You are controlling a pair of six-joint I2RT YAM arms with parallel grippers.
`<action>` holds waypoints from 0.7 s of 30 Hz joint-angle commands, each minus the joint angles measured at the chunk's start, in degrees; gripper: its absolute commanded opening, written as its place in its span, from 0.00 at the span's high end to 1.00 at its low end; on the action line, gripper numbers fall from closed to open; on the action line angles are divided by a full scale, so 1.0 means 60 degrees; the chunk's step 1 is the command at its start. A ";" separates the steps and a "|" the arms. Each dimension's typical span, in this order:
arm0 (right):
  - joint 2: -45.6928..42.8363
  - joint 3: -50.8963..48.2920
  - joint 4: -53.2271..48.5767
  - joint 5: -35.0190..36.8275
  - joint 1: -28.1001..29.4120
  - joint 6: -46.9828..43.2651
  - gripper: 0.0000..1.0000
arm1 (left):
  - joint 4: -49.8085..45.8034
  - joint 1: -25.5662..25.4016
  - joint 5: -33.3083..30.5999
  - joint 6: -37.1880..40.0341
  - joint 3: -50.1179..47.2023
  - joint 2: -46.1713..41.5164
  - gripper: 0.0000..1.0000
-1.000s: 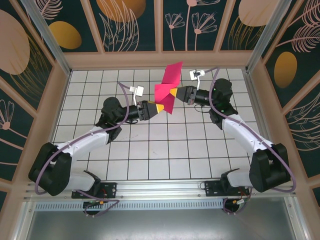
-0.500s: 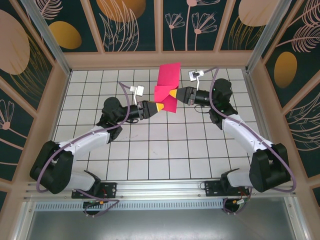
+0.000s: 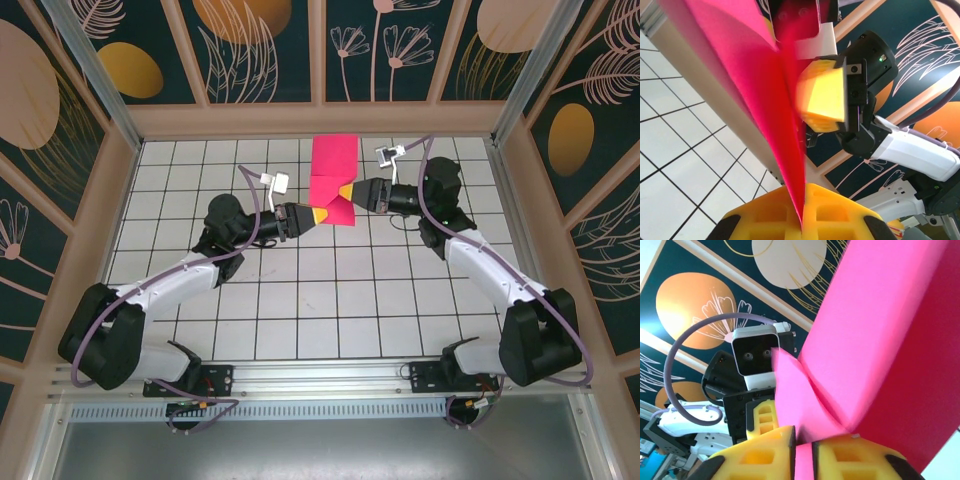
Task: Fold a paper plane with a square sheet of paper (fold left side to right side)
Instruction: Turn over the paper at the center of the table.
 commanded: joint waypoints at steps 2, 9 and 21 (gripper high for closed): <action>-0.0874 -0.0137 -0.2132 0.1004 -0.0612 -0.1424 0.56 | -0.2271 -0.0028 -0.0620 0.1582 0.0375 -0.0383 1.00; -0.1957 -0.0076 -0.6870 0.6071 -0.1773 -0.3550 0.39 | -0.8931 -0.0484 -0.5645 0.4679 0.2025 -0.0592 1.00; -0.3802 -0.1624 -0.7807 0.9991 -0.2640 -0.3170 0.31 | -1.6922 -0.2615 -1.4461 0.2800 0.5780 0.2345 1.00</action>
